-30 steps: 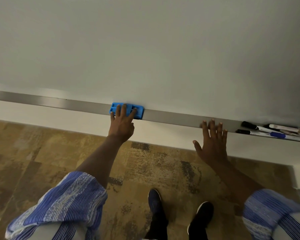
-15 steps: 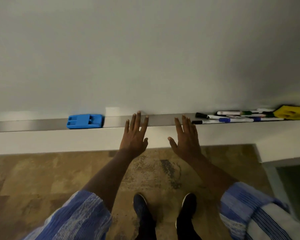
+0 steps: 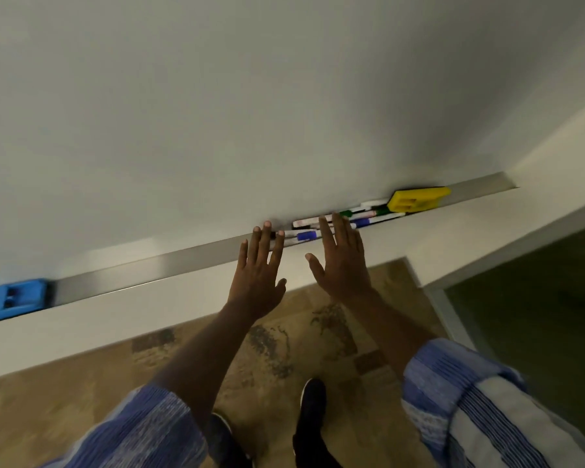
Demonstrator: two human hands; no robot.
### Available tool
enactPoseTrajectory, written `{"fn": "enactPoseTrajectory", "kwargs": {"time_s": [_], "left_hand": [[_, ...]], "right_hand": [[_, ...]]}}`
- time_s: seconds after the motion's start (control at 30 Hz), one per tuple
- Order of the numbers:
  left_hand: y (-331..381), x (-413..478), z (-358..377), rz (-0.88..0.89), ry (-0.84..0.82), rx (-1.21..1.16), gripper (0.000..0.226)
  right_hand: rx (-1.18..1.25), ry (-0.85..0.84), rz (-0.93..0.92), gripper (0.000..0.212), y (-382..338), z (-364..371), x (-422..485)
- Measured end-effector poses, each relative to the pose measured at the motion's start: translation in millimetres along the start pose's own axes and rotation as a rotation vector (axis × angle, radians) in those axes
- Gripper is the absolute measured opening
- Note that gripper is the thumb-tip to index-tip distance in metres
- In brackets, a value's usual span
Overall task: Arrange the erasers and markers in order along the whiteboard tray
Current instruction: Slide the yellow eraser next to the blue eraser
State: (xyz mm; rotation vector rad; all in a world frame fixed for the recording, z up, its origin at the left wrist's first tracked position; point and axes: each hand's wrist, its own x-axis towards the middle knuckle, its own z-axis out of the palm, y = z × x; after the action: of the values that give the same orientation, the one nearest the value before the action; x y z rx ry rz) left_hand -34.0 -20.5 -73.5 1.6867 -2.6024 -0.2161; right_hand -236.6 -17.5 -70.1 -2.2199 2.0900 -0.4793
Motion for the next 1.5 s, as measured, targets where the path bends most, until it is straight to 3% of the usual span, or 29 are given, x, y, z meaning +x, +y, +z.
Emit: {"fn": "enactPoseTrajectory", "kwargs": {"time_s": [0.6, 1.0, 1.33, 1.5], "left_hand": [[56, 58, 37, 0.035, -0.016, 0.082, 0.104], [57, 59, 40, 0.025, 0.007, 0.062, 0.101], [60, 59, 40, -0.006, 0.004, 0.033, 0.100], [58, 55, 39, -0.004, 0.014, 0.021, 0.100]], "right_hand": [[-0.180, 0.068, 0.188, 0.070, 174, -59, 57], [-0.331, 0.023, 0.061, 0.046, 209, -60, 79], [-0.212, 0.093, -0.134, 0.026, 222, -69, 84], [-0.132, 0.134, -0.147, 0.034, 211, -80, 85]]}}
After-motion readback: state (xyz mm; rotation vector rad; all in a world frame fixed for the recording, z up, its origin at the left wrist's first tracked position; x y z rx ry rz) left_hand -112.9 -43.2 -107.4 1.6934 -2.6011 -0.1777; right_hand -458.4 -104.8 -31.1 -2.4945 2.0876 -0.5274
